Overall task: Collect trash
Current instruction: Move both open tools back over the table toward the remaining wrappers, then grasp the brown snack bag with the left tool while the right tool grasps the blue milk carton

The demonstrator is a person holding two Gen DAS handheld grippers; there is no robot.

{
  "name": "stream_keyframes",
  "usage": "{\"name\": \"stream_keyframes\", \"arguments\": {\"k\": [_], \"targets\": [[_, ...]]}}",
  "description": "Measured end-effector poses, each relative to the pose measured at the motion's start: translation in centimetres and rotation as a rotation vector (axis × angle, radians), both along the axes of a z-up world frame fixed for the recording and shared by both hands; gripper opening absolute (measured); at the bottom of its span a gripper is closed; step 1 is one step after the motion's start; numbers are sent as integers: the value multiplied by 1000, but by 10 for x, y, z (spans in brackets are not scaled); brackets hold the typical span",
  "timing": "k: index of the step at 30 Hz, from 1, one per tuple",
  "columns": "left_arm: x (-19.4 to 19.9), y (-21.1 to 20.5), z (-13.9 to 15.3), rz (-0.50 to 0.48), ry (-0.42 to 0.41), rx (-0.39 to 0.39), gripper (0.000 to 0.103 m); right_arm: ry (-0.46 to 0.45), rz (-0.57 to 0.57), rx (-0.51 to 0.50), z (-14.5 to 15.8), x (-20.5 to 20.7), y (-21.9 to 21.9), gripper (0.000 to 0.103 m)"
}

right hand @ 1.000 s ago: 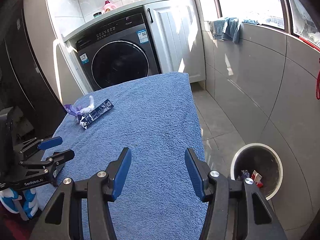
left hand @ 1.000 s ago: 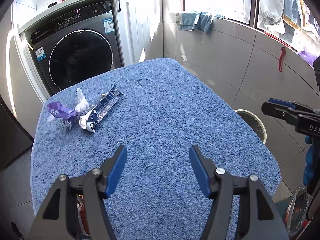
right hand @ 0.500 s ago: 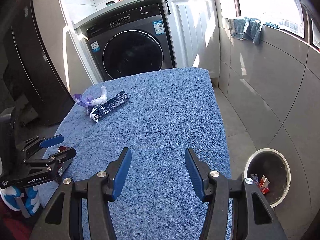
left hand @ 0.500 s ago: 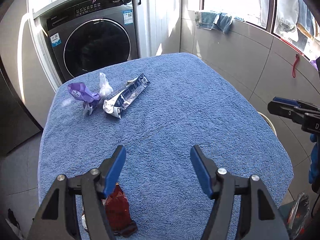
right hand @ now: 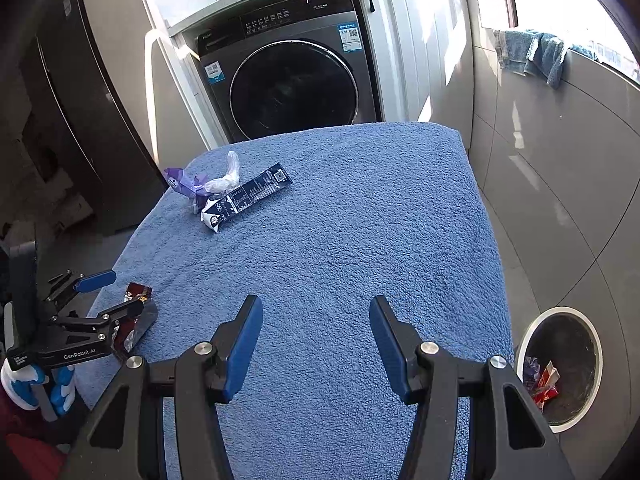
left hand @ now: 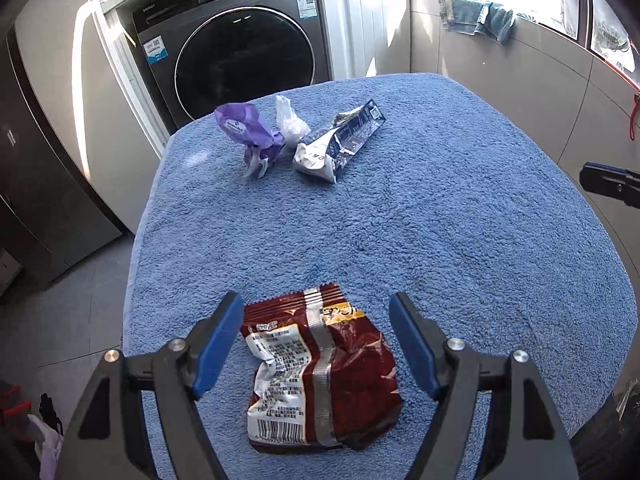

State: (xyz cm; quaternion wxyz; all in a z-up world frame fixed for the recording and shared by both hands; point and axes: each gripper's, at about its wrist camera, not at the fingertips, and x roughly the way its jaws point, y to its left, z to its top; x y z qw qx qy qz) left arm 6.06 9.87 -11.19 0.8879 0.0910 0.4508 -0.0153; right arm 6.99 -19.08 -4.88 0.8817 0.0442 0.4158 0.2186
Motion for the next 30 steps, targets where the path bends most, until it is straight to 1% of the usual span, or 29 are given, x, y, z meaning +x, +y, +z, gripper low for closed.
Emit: {"name": "stream_keyframes", "arguments": {"k": [5, 11, 16, 19, 22, 24, 25, 27, 29, 30], "targets": [[0, 11, -11, 26, 35, -6, 74, 17, 21, 1, -6, 5, 7, 53], [1, 14, -22, 35, 70, -24, 74, 28, 35, -7, -10, 9, 14, 53], [-1, 10, -24, 12, 62, -20, 74, 39, 45, -11, -14, 15, 20, 53], [1, 9, -24, 6, 57, -23, 72, 46, 59, -15, -17, 19, 25, 53], [3, 8, -27, 4, 65, -29, 59, 52, 77, -20, -19, 22, 31, 53], [7, 8, -30, 1, 81, -39, 38, 55, 89, -22, -20, 25, 34, 53], [9, 8, -31, 2, 87, -40, 34, 57, 93, -23, -21, 27, 35, 53], [13, 9, -33, 7, 95, -52, 17, 61, 104, -24, -22, 31, 38, 53], [18, 12, -32, 14, 95, -75, 11, 65, 119, -27, -24, 37, 42, 53], [21, 13, -31, 17, 93, -82, 6, 67, 128, -30, -25, 40, 44, 53]]}}
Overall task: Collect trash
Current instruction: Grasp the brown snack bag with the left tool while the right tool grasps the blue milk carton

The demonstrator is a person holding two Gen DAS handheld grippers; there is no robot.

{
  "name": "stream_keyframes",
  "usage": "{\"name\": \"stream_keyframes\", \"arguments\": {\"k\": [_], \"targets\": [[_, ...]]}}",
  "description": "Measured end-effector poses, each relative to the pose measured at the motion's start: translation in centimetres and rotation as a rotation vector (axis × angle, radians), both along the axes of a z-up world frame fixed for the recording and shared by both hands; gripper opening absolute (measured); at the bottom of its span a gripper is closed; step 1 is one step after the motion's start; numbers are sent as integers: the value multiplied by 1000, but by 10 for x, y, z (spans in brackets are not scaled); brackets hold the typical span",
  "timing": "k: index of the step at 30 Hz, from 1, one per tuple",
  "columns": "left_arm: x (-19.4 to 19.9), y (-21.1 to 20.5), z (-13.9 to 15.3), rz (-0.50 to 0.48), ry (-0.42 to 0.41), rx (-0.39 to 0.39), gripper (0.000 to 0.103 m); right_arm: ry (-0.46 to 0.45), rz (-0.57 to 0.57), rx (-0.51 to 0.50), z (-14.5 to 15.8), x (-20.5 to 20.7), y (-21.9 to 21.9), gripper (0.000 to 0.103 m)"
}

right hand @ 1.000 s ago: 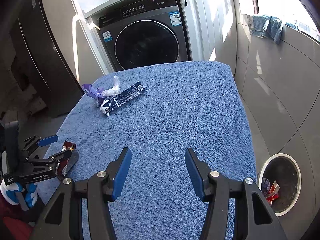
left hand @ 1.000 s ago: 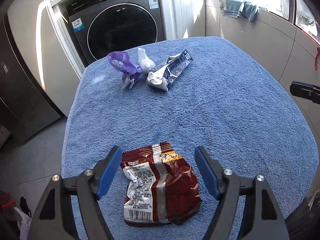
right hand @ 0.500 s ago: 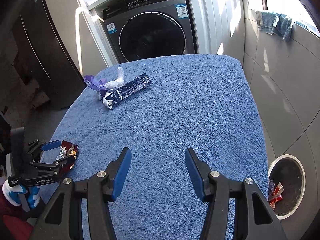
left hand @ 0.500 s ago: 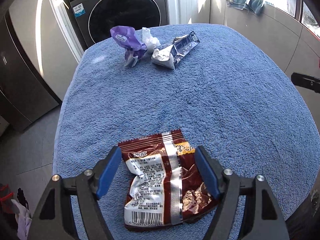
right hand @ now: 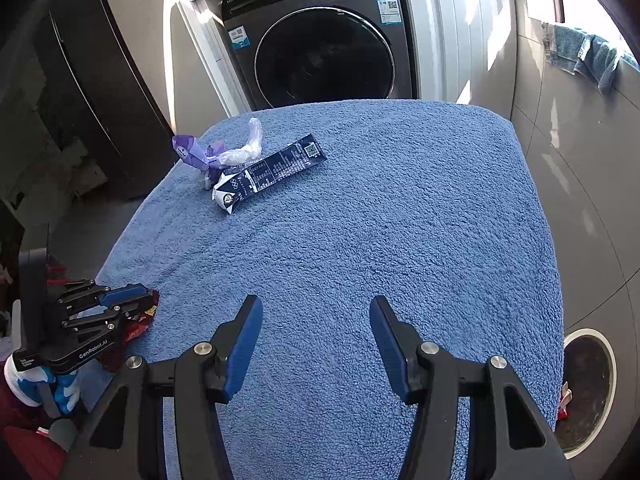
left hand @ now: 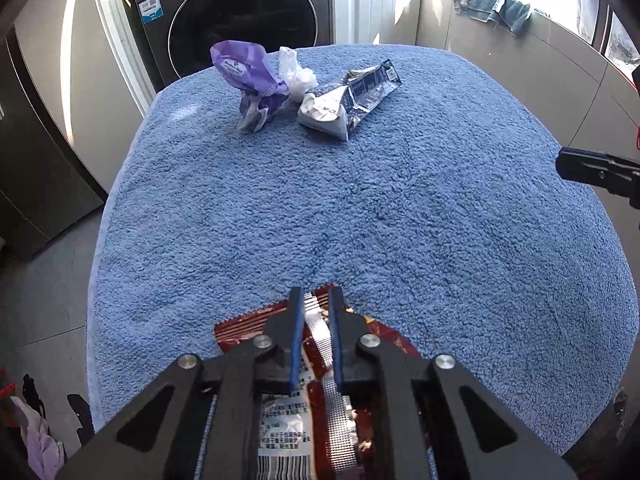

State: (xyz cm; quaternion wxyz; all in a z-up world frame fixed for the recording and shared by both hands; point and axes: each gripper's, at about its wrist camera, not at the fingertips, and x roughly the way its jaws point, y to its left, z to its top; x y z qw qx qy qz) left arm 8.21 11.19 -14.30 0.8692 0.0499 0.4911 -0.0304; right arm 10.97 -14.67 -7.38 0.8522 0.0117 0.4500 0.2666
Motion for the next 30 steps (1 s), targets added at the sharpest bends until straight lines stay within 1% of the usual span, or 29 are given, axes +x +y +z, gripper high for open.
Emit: {"name": "stream_keyframes", "arguments": {"k": [3, 6, 10, 12, 13, 17, 20, 21, 23, 25, 26, 27, 29, 30], "targets": [[13, 5, 1, 15, -9, -20, 3, 5, 35, -10, -3, 13, 11, 53], [24, 12, 1, 36, -5, -64, 2, 8, 76, -3, -6, 29, 26, 53], [36, 17, 5, 62, -20, -91, 2, 21, 117, 37, -9, 57, 50, 53], [40, 20, 8, 72, -34, -102, 2, 30, 125, 58, -12, 72, 62, 55], [43, 21, 9, 77, -42, -105, 2, 38, 125, 73, -13, 81, 68, 57], [50, 33, 14, 101, -57, -140, 2, 98, 110, 153, -23, 114, 85, 58], [49, 41, 19, 95, -64, -176, 2, 139, 84, 205, -30, 133, 91, 58], [47, 43, 20, 88, -63, -186, 4, 153, 72, 224, -33, 139, 93, 58], [42, 44, 23, 65, -64, -206, 5, 179, 49, 259, -38, 148, 93, 59], [30, 48, 26, 49, -56, -228, 9, 197, 25, 290, -41, 155, 92, 60], [25, 48, 27, 40, -49, -240, 17, 207, 14, 307, -43, 158, 91, 60], [21, 47, 28, 34, -44, -248, 28, 218, 0, 326, -45, 162, 90, 60], [10, 48, 29, 24, -34, -265, 40, 244, -31, 374, -50, 169, 87, 61], [2, 48, 30, 19, -28, -279, 42, 259, -48, 398, -53, 171, 85, 61]]}}
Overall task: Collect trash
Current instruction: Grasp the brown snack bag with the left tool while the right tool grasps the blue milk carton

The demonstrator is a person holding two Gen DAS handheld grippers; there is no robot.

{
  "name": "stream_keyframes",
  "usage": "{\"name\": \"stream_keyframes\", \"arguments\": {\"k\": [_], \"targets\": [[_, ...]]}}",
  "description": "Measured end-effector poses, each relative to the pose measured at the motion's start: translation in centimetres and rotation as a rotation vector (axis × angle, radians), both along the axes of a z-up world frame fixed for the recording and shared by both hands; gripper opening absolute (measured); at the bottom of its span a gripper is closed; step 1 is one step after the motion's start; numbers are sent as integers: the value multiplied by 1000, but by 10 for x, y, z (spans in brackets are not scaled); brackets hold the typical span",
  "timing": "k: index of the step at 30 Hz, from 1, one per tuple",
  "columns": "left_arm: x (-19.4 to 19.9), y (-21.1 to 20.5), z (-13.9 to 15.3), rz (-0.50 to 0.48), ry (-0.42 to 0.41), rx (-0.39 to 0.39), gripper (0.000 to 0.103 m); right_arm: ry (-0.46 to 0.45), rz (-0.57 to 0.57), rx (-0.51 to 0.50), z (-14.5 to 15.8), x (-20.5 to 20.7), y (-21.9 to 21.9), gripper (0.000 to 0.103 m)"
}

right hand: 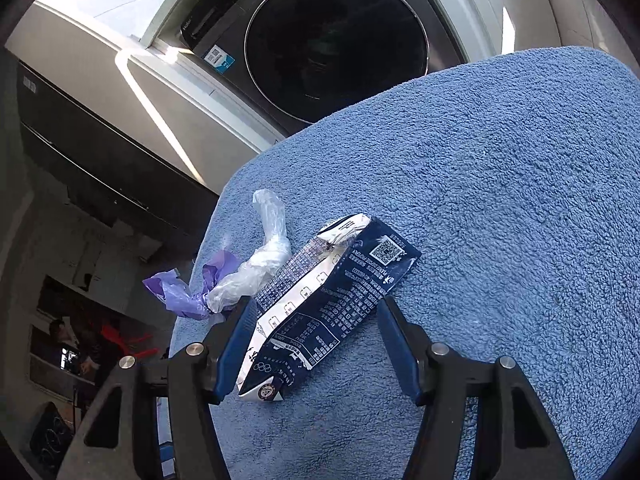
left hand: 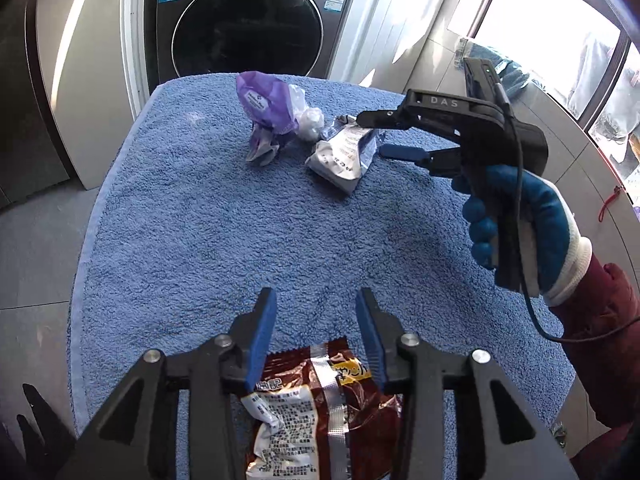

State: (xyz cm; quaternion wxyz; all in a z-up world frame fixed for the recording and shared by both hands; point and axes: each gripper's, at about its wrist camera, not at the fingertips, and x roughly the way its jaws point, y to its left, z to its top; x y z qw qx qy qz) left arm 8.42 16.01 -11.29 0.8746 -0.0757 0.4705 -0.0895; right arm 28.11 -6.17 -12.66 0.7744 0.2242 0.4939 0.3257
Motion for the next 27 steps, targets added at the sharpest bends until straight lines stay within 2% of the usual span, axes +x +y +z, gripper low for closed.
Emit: {"name": "stream_keyframes", "arguments": {"k": [3, 7, 13, 16, 17, 22, 27], "targets": [[-20, 1, 0, -16, 26, -25, 48, 50, -48, 71, -9, 9, -5, 61], [-40, -7, -6, -45, 68, -29, 51, 71, -93, 115, -10, 14, -7, 61], [-65, -7, -14, -7, 87, 12, 51, 27, -88, 28, -1, 16, 15, 61], [-75, 1, -12, 51, 76, 19, 51, 4, -82, -41, 1, 16, 22, 47], [-76, 8, -12, 72, 76, 3, 51, 2, -79, -56, 0, 17, 23, 42], [-82, 32, -13, 164, 98, -53, 57, -9, -64, -70, -1, 13, 17, 41], [-69, 32, -30, 170, 167, -153, 57, -13, -40, -42, -3, 8, 14, 37]]}}
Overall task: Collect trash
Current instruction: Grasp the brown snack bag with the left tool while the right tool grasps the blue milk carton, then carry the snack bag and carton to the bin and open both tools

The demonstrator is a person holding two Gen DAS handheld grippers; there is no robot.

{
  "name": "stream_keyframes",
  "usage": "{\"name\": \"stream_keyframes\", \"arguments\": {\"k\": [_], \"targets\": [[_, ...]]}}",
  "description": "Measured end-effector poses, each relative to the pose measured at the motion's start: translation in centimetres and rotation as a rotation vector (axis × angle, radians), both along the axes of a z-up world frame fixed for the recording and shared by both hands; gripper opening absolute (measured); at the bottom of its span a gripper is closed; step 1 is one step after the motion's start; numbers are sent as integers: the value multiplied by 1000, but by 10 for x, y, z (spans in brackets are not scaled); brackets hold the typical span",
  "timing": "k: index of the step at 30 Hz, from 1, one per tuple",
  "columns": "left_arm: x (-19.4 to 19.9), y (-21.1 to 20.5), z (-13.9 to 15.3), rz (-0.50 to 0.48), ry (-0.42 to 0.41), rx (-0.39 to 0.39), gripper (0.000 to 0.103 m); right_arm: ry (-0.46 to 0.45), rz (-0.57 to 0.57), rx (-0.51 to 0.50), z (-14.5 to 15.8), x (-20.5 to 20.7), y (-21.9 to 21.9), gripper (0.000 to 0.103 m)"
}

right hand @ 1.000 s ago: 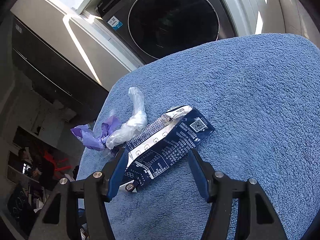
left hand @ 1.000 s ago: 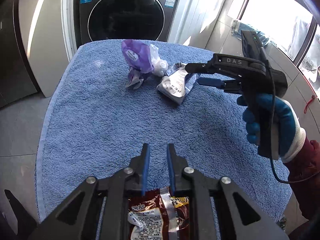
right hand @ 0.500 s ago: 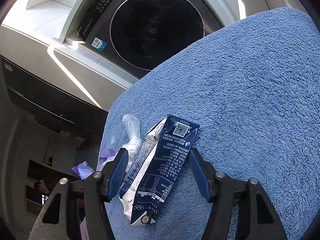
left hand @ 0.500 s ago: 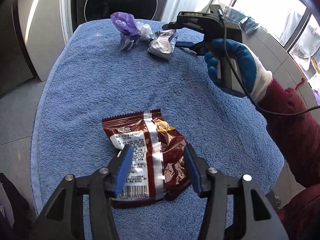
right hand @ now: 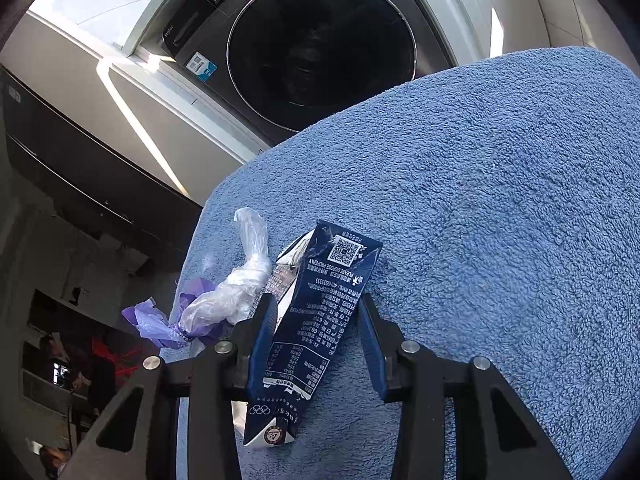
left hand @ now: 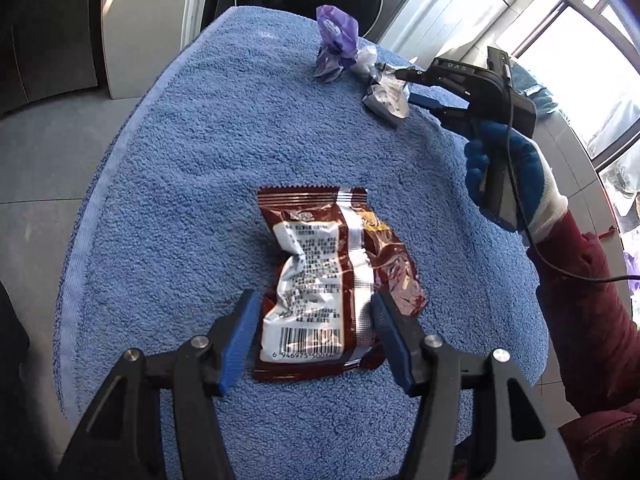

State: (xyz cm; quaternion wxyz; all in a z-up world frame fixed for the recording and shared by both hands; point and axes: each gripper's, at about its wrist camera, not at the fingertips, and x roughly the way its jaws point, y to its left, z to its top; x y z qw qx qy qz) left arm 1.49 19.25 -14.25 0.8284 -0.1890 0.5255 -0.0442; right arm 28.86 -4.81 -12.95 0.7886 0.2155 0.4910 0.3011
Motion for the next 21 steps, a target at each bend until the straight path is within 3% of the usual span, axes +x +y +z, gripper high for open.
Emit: {"name": "stream_keyframes", "arguments": {"k": [7, 9, 10, 11, 21], "targets": [[23, -26, -5, -71, -10, 42, 50, -38, 34, 75, 11, -14, -19, 32], [26, -32, -8, -84, -9, 43, 33, -50, 44, 92, 14, -20, -26, 30], [26, -34, -8, -83, -14, 42, 31, -56, 48, 100, 16, -23, -29, 16], [26, -33, -7, -81, -22, 38, 28, -62, 49, 102, 17, -27, -33, 8], [23, -37, 12, -68, -76, 54, 21, -107, 55, 126, 32, -61, -75, 5]]}}
